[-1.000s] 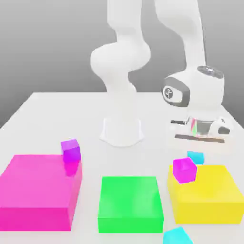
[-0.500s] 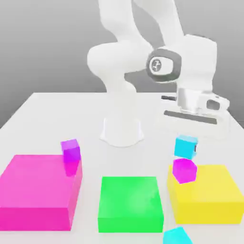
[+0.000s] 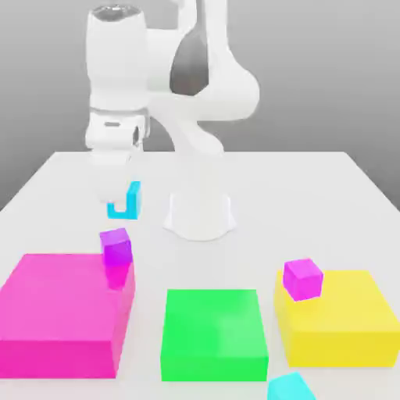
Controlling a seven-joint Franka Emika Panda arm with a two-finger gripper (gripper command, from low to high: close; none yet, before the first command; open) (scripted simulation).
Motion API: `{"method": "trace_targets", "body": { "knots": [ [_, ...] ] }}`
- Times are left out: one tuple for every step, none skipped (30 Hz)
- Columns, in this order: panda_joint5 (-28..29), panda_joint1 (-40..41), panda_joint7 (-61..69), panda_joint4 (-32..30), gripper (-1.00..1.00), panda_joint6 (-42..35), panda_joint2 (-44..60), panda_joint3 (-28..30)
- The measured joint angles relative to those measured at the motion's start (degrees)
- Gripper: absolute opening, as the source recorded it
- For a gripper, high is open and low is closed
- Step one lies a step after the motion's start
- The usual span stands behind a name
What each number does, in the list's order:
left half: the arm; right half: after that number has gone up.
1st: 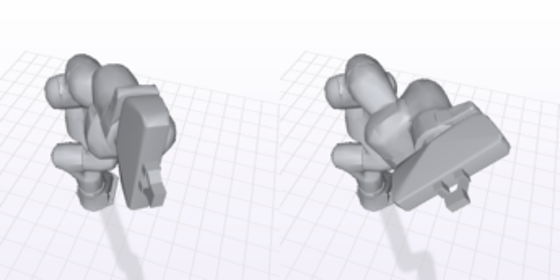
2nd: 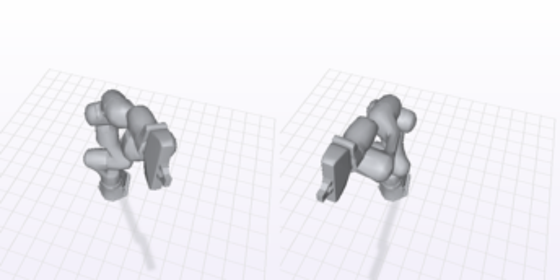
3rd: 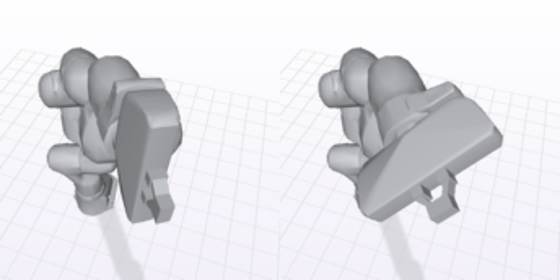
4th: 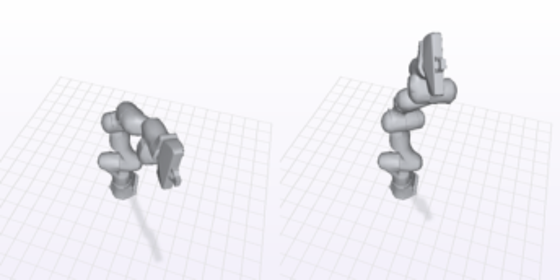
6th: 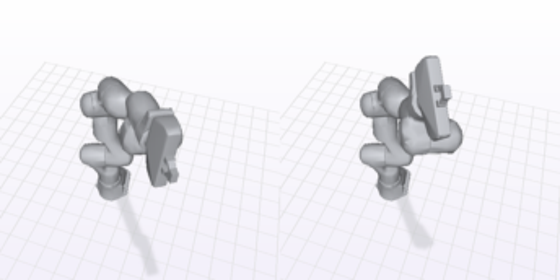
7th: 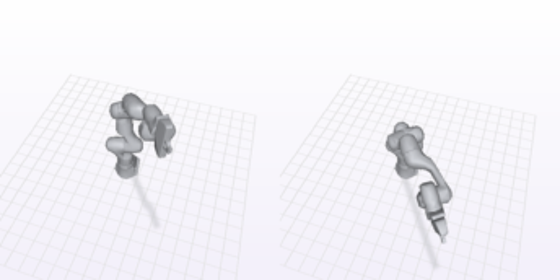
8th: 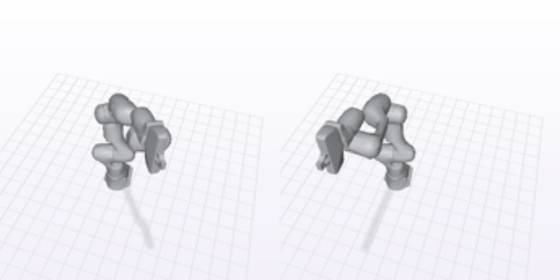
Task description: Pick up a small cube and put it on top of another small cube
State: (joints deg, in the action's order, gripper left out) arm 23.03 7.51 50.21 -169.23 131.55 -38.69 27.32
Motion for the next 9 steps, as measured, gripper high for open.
{"method": "trace_targets", "body": {
  "knots": [
    [0.3,0.3,-0.1,-0.5,-1.00,1.8,1.4,0.7],
    [0.7,0.4,-0.2,-0.9,-1.00,3.9,3.1,1.4],
    [1.1,0.3,-0.2,-1.4,-1.00,6.1,4.9,2.1],
    [1.4,0.3,-0.2,-1.9,-1.00,8.5,6.7,2.7],
    [1.9,0.1,-0.3,-2.5,-1.00,10.8,8.6,3.4],
    [2.1,0.2,-0.3,-2.8,1.00,12.6,10.0,3.7],
    [2.1,0.2,-0.3,-2.8,1.00,12.6,10.0,3.7],
    [2.1,0.2,-0.3,-2.8,1.00,12.6,10.0,3.7],
    [2.1,0.2,-0.3,-2.8,1.00,12.6,10.0,3.7]
  ]
}}
